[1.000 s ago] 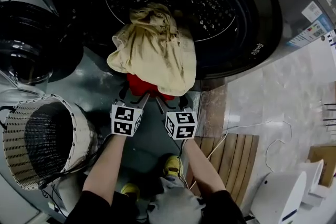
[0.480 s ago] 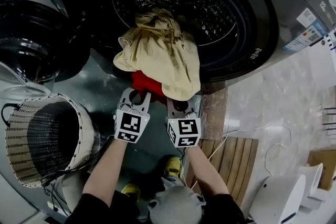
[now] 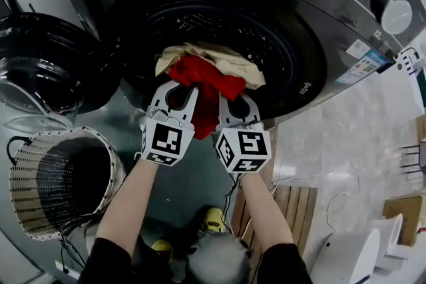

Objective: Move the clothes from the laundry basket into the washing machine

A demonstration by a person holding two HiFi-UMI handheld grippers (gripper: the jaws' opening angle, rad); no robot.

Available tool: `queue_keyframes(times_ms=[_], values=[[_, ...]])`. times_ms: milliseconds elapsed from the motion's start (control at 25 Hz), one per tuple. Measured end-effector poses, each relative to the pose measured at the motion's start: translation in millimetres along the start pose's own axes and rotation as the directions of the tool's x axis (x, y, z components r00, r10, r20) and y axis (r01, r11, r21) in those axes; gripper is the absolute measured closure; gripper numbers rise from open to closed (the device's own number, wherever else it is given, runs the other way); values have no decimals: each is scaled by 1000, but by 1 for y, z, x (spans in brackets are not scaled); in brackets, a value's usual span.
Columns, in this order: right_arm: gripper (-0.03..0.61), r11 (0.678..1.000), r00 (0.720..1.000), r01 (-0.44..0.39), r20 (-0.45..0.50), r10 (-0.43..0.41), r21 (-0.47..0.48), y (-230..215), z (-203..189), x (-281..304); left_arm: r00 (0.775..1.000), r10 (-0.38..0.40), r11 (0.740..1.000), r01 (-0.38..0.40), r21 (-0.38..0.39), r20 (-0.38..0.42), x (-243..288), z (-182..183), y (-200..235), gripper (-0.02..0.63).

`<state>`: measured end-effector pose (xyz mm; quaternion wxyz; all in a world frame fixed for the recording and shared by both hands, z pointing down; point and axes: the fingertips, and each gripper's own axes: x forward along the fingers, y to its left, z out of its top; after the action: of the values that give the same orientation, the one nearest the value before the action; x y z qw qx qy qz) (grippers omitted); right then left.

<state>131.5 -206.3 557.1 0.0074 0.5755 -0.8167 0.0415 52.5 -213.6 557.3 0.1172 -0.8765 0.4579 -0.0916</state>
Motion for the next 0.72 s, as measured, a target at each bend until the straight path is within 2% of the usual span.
queue_keyframes(times_ms=[240,400,480,560,600,640,720], values=[[545,998,994,33,106,-27,-59,-12,75,48,997,44,995,-50,90,65,46,59,45,571],[545,995,984,81,163,-71,-60,-31,97,77,992,82,986,-94,137,95,82,79,62,571],[543,993,987,107,127,-100,-56,-46,85,94,996,79,992,-82,98,38,106,65,67,571],[537,991,991,132,27,-131,-36,-63,60,109,995,51,999,-51,9,-84,128,37,69,555],[507,990,990,142,-21,-143,-26,-69,48,113,990,43,999,-48,-27,-137,135,24,70,519],[481,989,988,147,-50,-147,-16,-73,39,115,985,40,998,-47,-43,-165,136,15,69,464],[443,991,990,135,-46,-135,1,-76,34,112,987,35,999,-40,-29,-157,133,9,65,451]])
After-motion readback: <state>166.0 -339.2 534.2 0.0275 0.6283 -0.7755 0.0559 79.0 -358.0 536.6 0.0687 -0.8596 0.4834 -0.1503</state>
